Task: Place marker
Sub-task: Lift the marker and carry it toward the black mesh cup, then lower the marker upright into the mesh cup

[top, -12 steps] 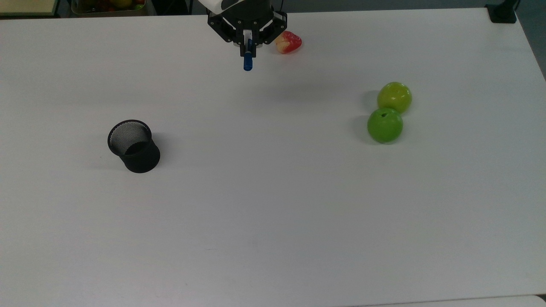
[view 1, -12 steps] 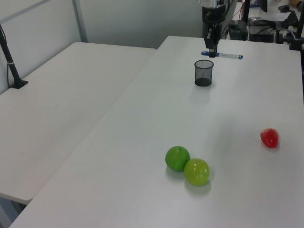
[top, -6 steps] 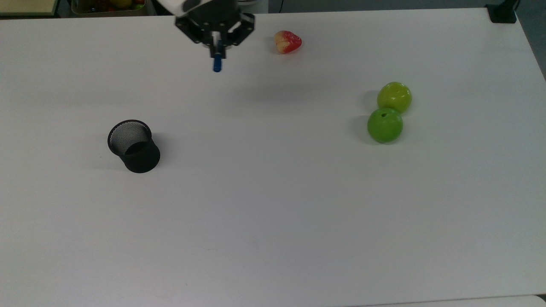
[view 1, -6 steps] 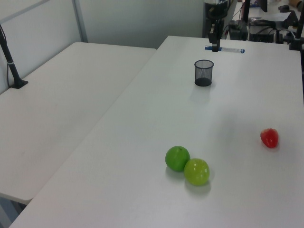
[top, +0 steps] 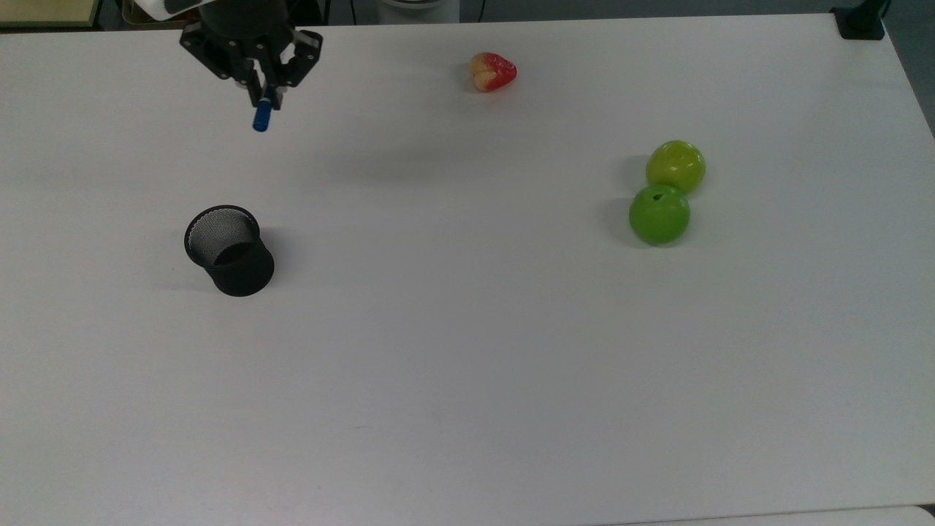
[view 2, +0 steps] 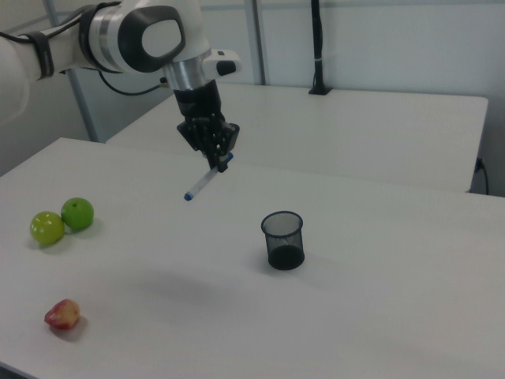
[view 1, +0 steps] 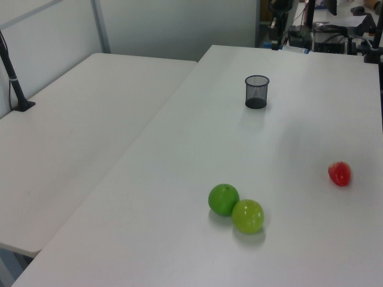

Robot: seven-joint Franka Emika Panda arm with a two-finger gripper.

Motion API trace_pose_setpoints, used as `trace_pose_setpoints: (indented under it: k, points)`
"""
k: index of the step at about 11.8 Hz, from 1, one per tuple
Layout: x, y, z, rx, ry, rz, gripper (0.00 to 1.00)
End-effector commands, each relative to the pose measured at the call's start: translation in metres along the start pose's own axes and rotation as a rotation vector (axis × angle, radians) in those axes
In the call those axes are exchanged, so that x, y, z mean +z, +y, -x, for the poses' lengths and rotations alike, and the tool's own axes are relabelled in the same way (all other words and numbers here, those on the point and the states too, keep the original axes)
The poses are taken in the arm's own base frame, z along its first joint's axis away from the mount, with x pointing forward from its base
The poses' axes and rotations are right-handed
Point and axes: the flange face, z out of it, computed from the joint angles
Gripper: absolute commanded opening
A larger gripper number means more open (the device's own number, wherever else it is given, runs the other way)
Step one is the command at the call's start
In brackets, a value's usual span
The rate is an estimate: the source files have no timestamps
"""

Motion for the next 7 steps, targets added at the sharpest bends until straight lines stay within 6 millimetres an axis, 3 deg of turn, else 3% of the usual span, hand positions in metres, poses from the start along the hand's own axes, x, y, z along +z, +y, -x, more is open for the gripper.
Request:
trace_pose_setpoints:
  k: [1, 7]
  points:
    - [0.005, 0.018, -0.01, 0.021, 0.098, 0.004, 0.11]
    - [0.019, 0.042, -0.026, 0.06, 0.318, 0.033, 0.11]
